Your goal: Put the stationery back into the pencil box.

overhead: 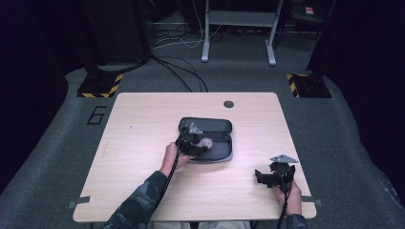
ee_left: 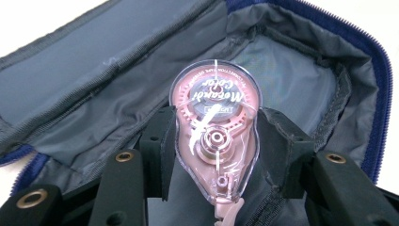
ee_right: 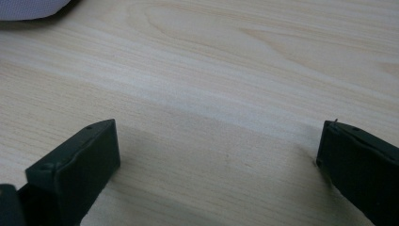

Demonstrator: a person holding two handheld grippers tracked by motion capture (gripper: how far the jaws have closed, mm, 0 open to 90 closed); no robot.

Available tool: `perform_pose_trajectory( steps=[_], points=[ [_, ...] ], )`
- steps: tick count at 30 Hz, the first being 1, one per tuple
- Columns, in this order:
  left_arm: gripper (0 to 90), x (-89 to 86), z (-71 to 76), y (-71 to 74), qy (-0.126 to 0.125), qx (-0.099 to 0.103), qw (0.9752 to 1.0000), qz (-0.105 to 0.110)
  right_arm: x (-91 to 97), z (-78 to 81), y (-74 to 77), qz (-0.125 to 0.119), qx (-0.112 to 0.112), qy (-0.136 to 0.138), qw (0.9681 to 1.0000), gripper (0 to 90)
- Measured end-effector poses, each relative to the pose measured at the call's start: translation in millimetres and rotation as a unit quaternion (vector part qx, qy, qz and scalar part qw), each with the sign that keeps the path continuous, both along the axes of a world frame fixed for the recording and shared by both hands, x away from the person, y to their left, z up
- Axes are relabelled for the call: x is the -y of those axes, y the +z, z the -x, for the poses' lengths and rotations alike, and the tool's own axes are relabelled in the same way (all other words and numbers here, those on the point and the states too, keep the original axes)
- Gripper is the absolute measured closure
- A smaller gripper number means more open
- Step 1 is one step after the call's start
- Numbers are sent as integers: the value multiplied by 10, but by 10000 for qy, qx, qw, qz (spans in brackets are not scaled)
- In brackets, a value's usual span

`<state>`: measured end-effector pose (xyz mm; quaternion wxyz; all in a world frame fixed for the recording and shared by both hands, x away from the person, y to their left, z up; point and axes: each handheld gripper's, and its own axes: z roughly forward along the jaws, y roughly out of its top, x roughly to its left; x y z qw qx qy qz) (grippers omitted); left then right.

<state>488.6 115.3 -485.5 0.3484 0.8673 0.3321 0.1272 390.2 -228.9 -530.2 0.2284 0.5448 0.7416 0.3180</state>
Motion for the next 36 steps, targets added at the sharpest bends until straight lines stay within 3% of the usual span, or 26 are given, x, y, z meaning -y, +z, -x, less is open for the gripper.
perform_pose_trajectory(
  steps=[11,14,19,24,26,36],
  points=[
    [497,69,-16,-106,52,-235,9996,-142,0,0,0,-3,0,0,10000,0],
    [486,55,-20,-100,48,-296,9995,-43,0,0,0,-1,-1,-1,10000,0],
    [310,-24,-4,-34,20,-370,9992,123,0,0,0,5,-3,-2,10000,0],
    [209,-157,69,89,60,-257,9991,335,0,0,0,0,-2,2,10000,0],
    [175,-218,110,148,3,-178,9993,324,-1,-1,-1,3,2,-6,10000,0],
    [120,-604,440,362,117,219,9989,404,-1,0,0,4,-1,-4,10000,0]
  ],
)
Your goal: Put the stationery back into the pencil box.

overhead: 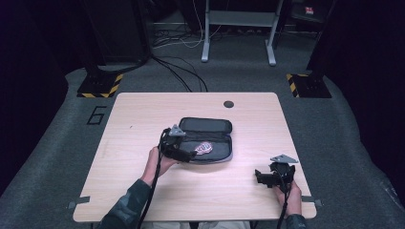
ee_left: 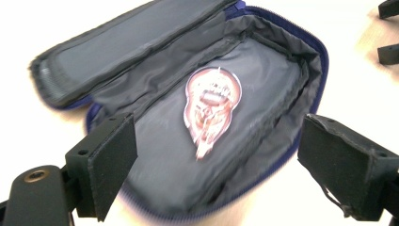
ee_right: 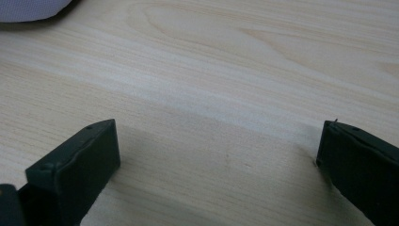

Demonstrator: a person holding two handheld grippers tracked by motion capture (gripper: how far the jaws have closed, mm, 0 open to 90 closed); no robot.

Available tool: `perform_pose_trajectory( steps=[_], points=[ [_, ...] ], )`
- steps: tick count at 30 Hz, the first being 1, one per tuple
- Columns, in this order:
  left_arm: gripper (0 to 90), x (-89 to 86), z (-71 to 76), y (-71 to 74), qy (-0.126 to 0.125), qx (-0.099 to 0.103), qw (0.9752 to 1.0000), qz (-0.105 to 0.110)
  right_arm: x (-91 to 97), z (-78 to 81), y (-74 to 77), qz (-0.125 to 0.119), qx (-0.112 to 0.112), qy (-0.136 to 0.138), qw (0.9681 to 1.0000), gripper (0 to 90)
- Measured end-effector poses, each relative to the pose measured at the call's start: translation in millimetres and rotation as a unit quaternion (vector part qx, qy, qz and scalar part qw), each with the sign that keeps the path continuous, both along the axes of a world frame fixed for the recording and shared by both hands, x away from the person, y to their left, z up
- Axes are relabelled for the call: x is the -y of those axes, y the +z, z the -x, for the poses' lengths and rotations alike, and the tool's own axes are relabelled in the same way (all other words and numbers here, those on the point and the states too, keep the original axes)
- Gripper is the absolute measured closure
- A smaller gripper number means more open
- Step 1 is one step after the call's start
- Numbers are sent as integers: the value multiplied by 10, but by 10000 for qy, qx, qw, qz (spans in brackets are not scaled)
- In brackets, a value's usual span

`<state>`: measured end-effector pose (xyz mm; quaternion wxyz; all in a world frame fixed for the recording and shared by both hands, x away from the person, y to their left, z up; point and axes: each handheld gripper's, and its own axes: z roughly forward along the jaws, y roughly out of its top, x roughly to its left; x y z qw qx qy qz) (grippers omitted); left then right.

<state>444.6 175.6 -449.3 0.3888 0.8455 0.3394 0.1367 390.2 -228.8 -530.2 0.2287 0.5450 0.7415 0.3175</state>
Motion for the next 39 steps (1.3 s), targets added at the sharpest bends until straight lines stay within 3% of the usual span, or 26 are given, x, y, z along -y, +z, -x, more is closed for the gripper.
perform_pose_trajectory(
  steps=[6,8,16,20,27,31,34,39],
  points=[
    [106,-318,251,-5,251,183,9995,48,0,1,0,7,-2,-1,10000,0],
    [101,-425,336,-28,363,222,9991,-34,0,1,0,4,-4,-3,10000,0],
    [67,-766,613,-191,684,197,9971,-271,0,2,0,-1,-3,0,10000,0],
    [47,-910,725,-339,910,100,9955,-248,0,2,0,-5,-1,-2,10000,0],
    [3,-1114,835,-653,1314,-105,9902,-464,-1,1,0,1,-4,-8,10000,0],
    [2,-1169,862,-755,1505,-22,9870,-560,-1,1,0,5,-3,-6,10000,0],
    [2,-1188,866,-831,1659,-18,9858,-273,-1,1,1,-2,-1,-8,10000,0],
    [1,-1196,869,-831,1675,-29,9855,-274,0,0,1,0,-5,1,10000,0]
  ],
)
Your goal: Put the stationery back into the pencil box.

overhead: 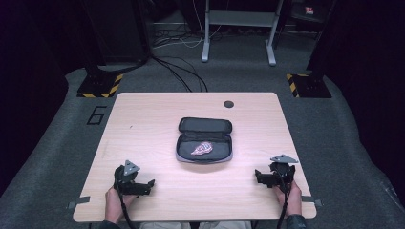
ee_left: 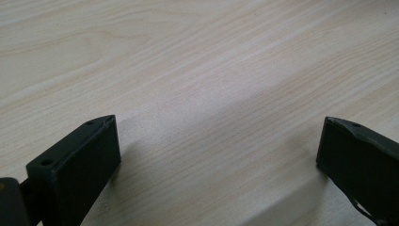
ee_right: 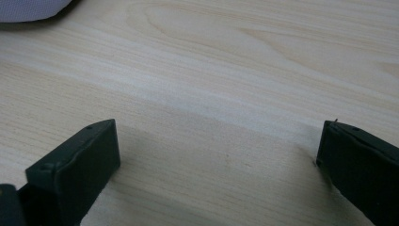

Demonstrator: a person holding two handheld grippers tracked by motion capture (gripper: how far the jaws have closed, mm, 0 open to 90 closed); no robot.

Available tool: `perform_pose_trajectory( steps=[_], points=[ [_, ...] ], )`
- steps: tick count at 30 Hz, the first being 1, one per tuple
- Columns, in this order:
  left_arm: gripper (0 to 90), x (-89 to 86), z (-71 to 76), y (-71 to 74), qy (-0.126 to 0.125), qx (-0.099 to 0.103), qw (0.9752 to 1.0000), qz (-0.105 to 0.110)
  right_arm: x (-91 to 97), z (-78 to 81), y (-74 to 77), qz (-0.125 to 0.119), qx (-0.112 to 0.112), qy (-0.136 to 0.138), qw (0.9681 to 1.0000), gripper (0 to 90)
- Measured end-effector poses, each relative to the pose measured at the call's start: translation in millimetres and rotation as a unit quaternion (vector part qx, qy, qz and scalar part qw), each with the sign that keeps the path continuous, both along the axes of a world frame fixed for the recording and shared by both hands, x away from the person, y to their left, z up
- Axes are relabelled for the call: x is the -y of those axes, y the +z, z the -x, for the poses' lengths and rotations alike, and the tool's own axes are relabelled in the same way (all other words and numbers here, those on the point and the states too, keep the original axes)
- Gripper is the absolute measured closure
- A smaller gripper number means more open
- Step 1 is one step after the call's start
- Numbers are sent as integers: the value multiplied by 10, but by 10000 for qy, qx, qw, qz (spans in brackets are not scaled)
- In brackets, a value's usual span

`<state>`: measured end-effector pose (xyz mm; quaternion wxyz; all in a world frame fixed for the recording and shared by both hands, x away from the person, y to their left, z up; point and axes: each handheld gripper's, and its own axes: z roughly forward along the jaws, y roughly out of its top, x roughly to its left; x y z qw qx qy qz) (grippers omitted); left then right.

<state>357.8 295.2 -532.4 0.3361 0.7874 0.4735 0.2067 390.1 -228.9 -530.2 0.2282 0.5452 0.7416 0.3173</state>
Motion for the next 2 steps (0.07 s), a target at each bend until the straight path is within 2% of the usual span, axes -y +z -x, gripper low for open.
perform_pose_trajectory(
  steps=[2],
  points=[
    [1,-1,0,3,-4,-19,10000,-8,0,0,-1,4,1,0,10000,0]
  ],
)
